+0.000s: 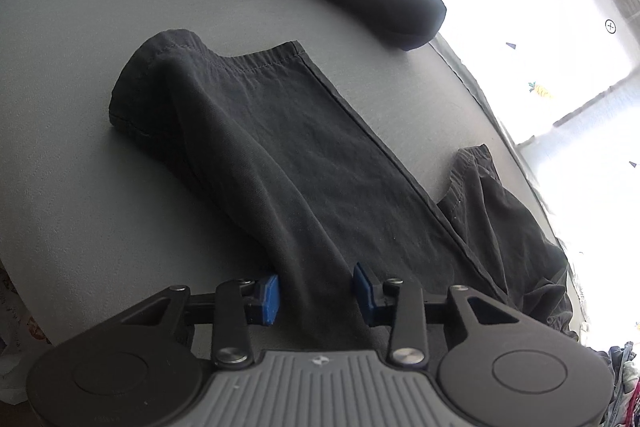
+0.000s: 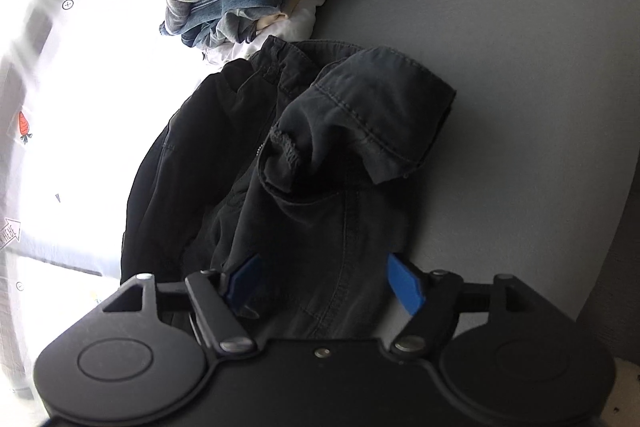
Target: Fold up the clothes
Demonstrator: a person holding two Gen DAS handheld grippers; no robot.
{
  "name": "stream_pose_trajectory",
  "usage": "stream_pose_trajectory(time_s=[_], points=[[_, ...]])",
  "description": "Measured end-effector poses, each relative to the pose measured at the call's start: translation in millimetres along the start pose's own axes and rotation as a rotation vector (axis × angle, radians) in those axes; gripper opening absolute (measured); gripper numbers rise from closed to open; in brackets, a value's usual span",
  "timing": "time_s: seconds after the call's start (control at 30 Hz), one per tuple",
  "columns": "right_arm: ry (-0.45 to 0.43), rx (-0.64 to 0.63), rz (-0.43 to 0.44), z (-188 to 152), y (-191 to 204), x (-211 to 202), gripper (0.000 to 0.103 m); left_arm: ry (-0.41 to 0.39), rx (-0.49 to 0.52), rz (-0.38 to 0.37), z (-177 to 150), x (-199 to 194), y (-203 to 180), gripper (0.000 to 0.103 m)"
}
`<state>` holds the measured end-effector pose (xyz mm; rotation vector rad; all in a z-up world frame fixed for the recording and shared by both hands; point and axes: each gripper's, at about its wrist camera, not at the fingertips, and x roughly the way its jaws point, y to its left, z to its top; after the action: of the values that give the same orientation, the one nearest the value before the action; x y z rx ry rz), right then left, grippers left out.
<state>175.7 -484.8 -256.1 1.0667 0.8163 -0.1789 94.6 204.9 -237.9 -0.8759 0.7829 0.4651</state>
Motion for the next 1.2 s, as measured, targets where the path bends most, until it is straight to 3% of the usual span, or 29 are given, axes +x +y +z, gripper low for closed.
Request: stream_pose_trajectory(time_s=[0.13, 0.2, 0.23, 0.27, 0.4, 0.53, 0.63, 0.7, 0.77, 0.8, 0.87, 1.0, 1.1, 1.2], points=[[0.091, -0.082, -0.055, -21.2, 17.7, 27.6, 0.073, 0.003, 0.022, 0.017, 3.5, 2.7, -2.1, 0.018], [0.079, -0.112, -0.068, -27.1, 24.2, 33.9, 0.072, -0.006, 0.028, 0.022, 5.0, 1.9, -4.6, 0.013], [0.069, -0.132, -0.064, -28.7, 27.5, 35.7, 0.061, -0.013, 0.03, 0.025, 5.8, 0.3, -6.6, 0.01], [0.065, -0.134, -0.061, -28.1, 28.3, 35.7, 0.022, -0.021, 0.037, 0.028, 6.6, -2.1, -9.3, 0.01], [0.021, -0.094, 0.053, -21.6, 34.1, 15.0, 0.01, -0.072, 0.113, 0.015, 15.9, -26.7, -31.7, 0.008], [-0.023, -0.107, 0.188, -12.2, 61.1, -17.2, 0.008, -0.169, 0.234, 0.001, 35.6, -68.2, -70.8, 0.008], [-0.045, -0.073, 0.276, -1.8, 73.7, -30.1, 0.008, -0.193, 0.289, 0.016, 47.3, -73.8, -88.3, 0.01], [-0.033, -0.135, 0.224, 0.7, 81.2, -22.5, 0.008, -0.153, 0.288, 0.033, 52.1, -57.9, -89.2, 0.013], [-0.014, -0.236, 0.113, -2.8, 91.3, -11.6, 0.008, -0.09, 0.26, 0.074, 52.6, -37.6, -83.7, 0.013], [-0.004, -0.234, 0.106, -4.6, 91.1, -7.9, 0.008, -0.059, 0.247, 0.091, 51.2, -28.1, -79.4, 0.011], [0.017, -0.214, 0.109, -7.9, 88.9, -1.1, 0.008, -0.024, 0.235, 0.083, 46.7, -16.9, -71.9, 0.011], [-0.001, -0.265, 0.131, -2.5, 104.6, -1.0, 0.008, -0.037, 0.227, 0.059, 52.9, -15.1, -69.0, 0.01], [-0.012, -0.236, 0.187, 16.6, 121.8, 12.2, 0.008, -0.061, 0.202, 0.018, 72.5, -4.6, -77.6, 0.01], [-0.037, -0.264, 0.189, 28.8, 147.3, 35.4, 0.007, -0.062, 0.189, 0.016, 93.9, 23.2, -93.1, 0.011]])
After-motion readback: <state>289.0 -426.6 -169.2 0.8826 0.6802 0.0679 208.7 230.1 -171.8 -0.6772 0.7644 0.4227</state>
